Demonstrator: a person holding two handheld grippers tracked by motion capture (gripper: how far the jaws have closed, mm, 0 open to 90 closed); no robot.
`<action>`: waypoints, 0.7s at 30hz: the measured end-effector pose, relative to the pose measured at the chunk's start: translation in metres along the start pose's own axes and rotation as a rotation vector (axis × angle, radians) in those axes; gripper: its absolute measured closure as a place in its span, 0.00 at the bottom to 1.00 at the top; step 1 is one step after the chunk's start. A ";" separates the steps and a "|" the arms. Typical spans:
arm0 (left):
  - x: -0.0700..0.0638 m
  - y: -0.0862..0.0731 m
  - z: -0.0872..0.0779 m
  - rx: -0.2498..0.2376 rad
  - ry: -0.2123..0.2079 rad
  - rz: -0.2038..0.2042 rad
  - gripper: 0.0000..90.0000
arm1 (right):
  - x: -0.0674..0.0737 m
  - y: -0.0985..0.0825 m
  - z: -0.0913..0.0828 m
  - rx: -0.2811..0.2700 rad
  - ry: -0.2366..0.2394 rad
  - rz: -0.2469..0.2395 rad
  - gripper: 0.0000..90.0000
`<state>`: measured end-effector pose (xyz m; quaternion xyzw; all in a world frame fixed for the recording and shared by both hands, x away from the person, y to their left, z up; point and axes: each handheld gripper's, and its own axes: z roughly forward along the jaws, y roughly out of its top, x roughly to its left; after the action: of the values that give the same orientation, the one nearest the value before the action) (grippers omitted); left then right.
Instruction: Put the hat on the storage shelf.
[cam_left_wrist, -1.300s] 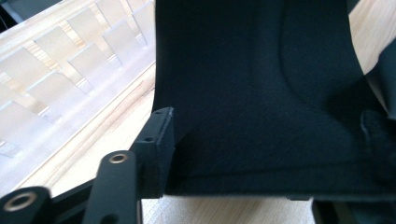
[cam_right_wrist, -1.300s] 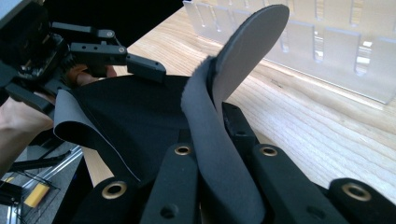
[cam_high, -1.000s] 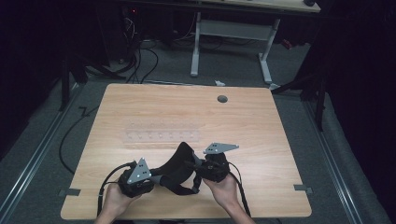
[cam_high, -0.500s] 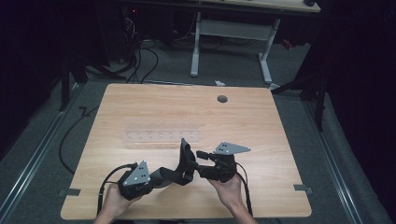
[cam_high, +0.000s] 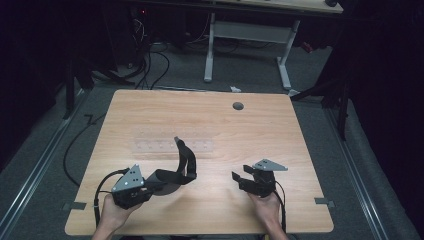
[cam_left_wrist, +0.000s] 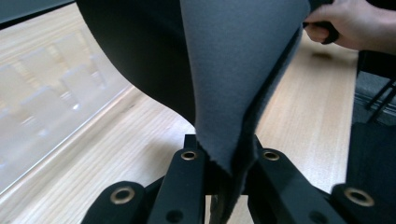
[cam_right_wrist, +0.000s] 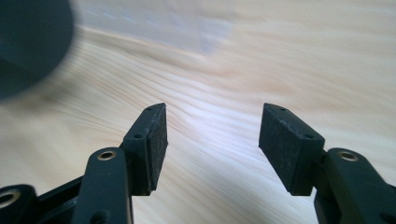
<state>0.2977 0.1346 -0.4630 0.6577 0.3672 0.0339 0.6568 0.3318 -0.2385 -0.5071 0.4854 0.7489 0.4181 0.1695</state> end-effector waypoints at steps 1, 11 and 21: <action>0.001 0.001 -0.001 -0.006 0.002 -0.003 0.96 | -0.005 -0.003 0.000 0.009 -0.024 0.005 0.47; 0.013 0.017 -0.016 -0.085 0.042 -0.048 0.96 | -0.032 -0.015 0.000 0.044 -0.177 0.017 0.46; 0.020 0.029 -0.023 -0.145 0.074 -0.057 0.96 | -0.045 -0.021 -0.001 0.070 -0.233 0.036 0.45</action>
<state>0.3132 0.1686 -0.4429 0.5958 0.4064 0.0661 0.6895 0.3399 -0.2819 -0.5296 0.5497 0.7293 0.3355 0.2310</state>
